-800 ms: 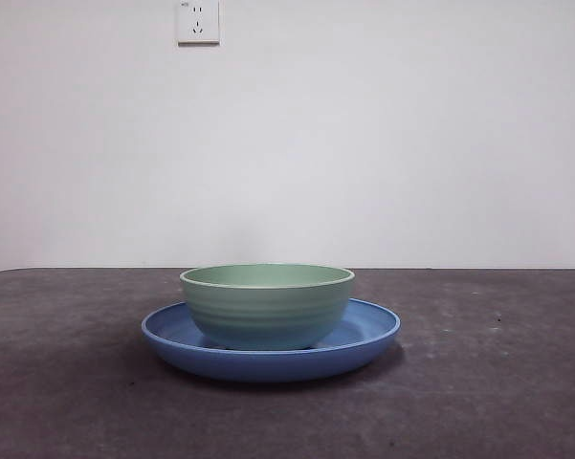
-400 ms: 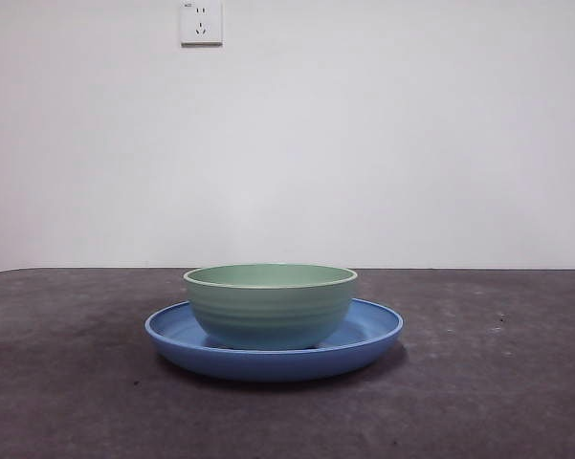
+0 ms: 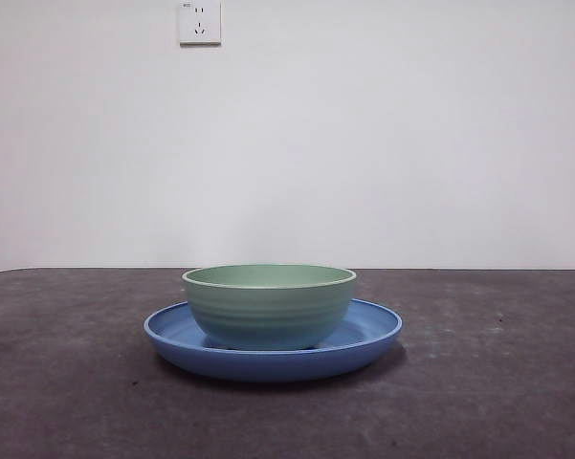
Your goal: Place the green bowl on the blue plate
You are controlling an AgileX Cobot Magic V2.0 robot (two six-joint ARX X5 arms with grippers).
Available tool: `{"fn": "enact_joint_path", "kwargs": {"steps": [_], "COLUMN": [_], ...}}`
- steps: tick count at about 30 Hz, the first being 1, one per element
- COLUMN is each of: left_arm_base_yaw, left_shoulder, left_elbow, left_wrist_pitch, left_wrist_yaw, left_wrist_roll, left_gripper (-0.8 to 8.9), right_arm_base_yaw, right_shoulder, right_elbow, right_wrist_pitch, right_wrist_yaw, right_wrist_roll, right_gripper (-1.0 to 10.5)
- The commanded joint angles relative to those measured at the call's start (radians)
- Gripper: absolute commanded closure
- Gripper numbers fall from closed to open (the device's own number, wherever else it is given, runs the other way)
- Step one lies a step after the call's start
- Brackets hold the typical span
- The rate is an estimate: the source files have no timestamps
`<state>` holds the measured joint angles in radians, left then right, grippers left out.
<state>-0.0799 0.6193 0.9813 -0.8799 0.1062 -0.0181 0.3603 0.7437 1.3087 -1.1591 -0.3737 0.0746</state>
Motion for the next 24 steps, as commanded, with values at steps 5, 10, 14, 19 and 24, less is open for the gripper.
{"fn": "enact_joint_path", "kwargs": {"steps": [5,10,14,19,24], "left_arm_base_yaw": [0.081,0.096,0.089,0.070,0.056], "left_shoulder": [-0.209,-0.357,-0.446,-0.534,-0.620], "left_elbow": [-0.354,-0.595,-0.745,-0.859,-0.948], "left_wrist_pitch": [0.316,0.517,0.642,0.671,0.711], "left_wrist_yaw": [-0.006,-0.017,-0.069,-0.132,-0.178], "left_wrist_roll": [0.068,0.051,-0.013,-0.062,-0.063], "left_gripper": [7.94,7.94,7.94,7.94,7.94], "right_arm_base_yaw": [0.006,0.006,0.006,0.006,0.006], "right_shoulder": [0.004,0.004,0.004,0.004,0.004], "right_elbow": [0.021,0.021,0.021,0.021,0.021], "right_wrist_pitch": [0.010,0.010,0.010,0.010,0.010], "right_wrist_yaw": [-0.003,-0.003,-0.003,-0.003,-0.003], "right_wrist_roll": [-0.008,-0.008,-0.008,-0.008,-0.008], "right_gripper": [9.3,9.3,9.3,9.3,9.3]}}
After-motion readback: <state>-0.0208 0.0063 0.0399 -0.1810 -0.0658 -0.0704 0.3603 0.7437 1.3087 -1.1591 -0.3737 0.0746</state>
